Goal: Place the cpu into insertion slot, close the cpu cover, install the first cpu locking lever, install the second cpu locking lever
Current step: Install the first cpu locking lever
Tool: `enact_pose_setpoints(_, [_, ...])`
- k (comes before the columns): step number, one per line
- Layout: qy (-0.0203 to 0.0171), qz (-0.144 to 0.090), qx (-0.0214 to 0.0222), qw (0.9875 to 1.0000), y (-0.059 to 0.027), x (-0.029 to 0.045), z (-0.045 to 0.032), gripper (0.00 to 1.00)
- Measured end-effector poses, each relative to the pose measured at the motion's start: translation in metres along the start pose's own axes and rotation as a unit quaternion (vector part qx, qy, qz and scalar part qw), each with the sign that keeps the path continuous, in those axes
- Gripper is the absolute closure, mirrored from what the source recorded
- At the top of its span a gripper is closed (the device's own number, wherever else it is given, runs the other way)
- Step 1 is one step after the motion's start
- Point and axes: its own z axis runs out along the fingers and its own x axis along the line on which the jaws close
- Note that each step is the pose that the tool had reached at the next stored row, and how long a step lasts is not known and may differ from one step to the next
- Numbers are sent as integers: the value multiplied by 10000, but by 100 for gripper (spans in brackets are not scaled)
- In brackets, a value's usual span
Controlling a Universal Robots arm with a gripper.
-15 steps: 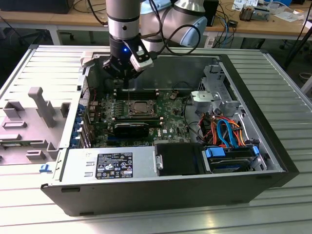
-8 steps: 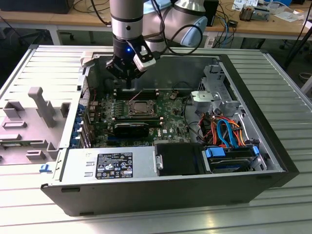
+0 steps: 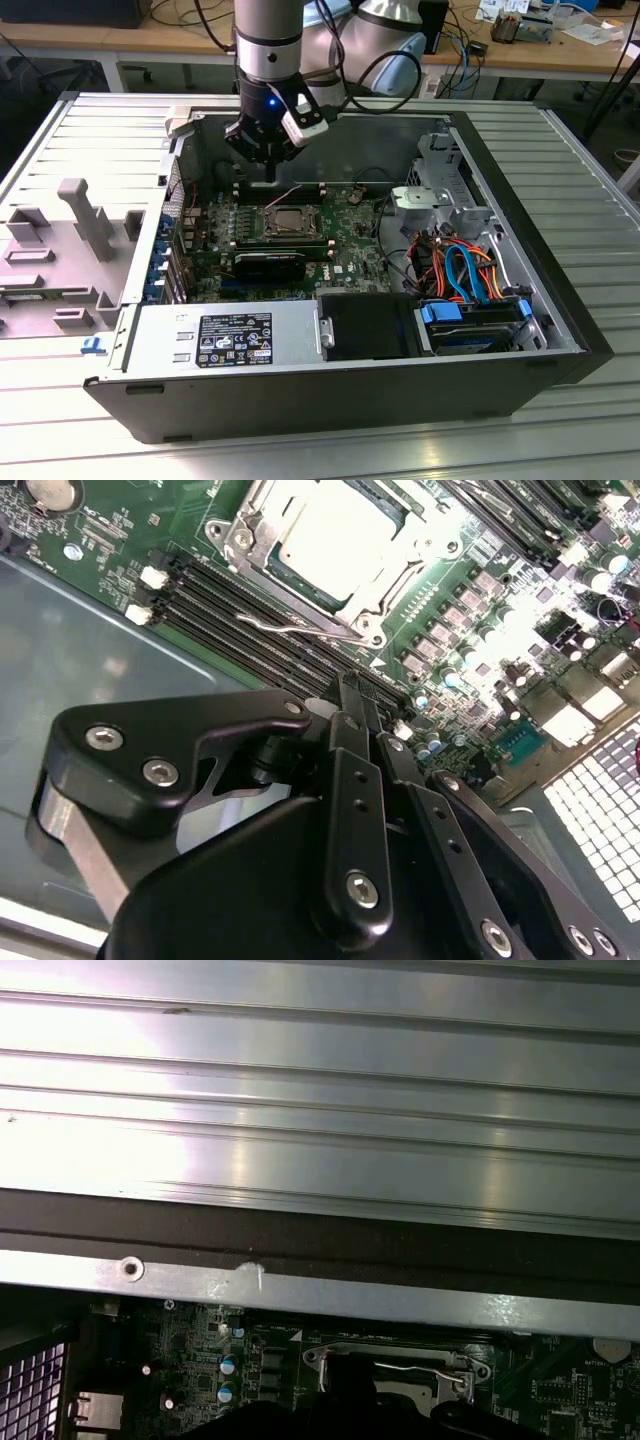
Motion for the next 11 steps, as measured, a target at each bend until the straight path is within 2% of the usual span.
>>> enact_pose_setpoints(6, [0,0,2,10000,-5,-60,0,89])
enact_pose_setpoints(11, [0,-1,3,10000,-6,-70,3,89])
